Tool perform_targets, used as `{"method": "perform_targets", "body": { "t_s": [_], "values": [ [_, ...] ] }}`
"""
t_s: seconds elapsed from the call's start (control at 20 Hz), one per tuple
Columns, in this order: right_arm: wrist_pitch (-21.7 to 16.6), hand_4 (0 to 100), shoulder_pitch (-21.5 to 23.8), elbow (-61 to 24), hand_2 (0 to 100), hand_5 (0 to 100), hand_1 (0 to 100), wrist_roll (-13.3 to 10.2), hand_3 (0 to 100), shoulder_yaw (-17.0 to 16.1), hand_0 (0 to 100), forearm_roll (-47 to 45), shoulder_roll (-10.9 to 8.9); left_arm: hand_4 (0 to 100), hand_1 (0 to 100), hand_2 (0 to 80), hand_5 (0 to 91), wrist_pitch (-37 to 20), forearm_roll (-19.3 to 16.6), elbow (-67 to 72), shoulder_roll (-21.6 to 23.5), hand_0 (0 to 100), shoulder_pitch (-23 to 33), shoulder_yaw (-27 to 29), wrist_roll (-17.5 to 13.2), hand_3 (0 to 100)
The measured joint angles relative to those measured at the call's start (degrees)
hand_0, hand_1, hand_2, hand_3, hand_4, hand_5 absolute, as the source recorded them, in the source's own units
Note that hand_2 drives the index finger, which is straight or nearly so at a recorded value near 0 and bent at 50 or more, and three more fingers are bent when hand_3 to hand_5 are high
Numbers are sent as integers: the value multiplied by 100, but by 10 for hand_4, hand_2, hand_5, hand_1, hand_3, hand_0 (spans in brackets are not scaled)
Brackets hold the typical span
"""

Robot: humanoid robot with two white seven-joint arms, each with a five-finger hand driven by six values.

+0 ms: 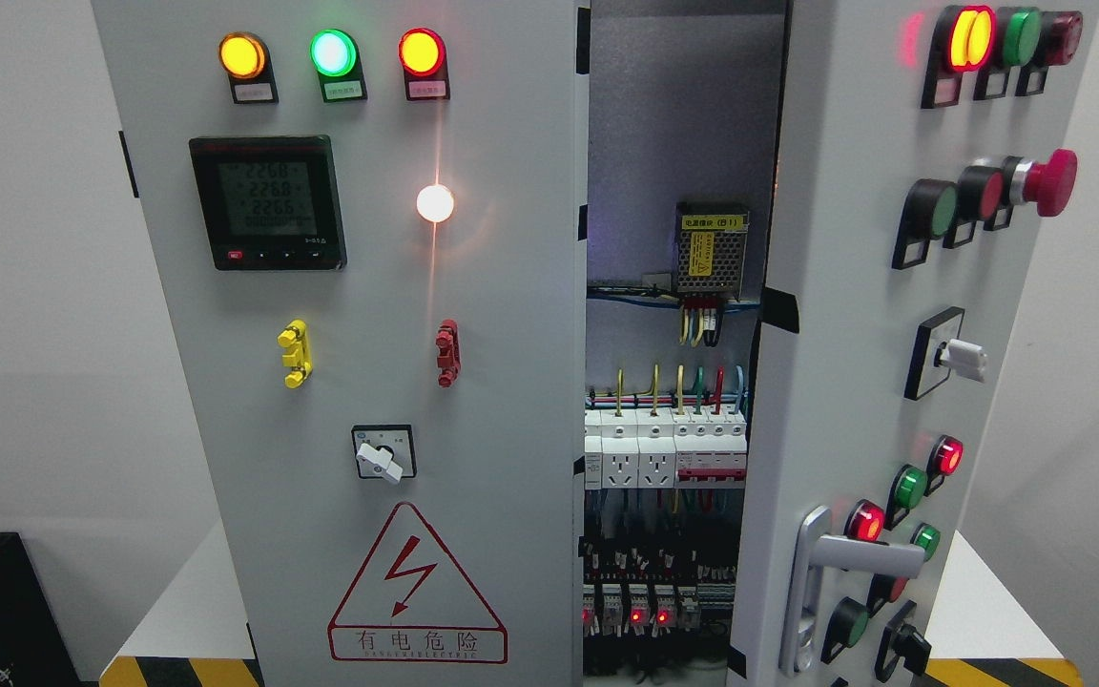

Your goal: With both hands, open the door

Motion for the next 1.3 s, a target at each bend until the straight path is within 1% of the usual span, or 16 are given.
{"method": "perform_targets", "body": {
  "t_s": [0.45, 0.7, 0.95, 1.1, 1.3],
  "values": [
    [0, 0, 0, 0, 0, 0, 0, 0, 0, 0, 192, 0, 0, 0, 0, 0, 0, 39, 23, -2143, 478, 0, 125, -122, 0, 0],
    [0, 0, 0, 0, 0, 0, 0, 0, 0, 0, 192, 0, 0, 0, 0, 0, 0, 77, 27, -3380, 827, 0, 69, -409, 2, 0],
    [0, 0, 0, 0, 0, 0, 0, 0, 0, 0, 192, 0, 0, 0, 0, 0, 0, 94, 61, -4450, 1189, 0, -132, -705, 2, 0],
    [0, 0, 0, -1, 0, 0, 0, 0, 0, 0, 192, 0, 0, 0, 0, 0, 0, 96, 234, -5044, 1413, 0, -286, -846, 2, 0],
    [0, 0, 0, -1, 0, 0, 0, 0, 0, 0, 192, 0, 0, 0, 0, 0, 0, 99, 639, -5780, 1746, 0, -553, -1038, 2, 0]
  ]
}}
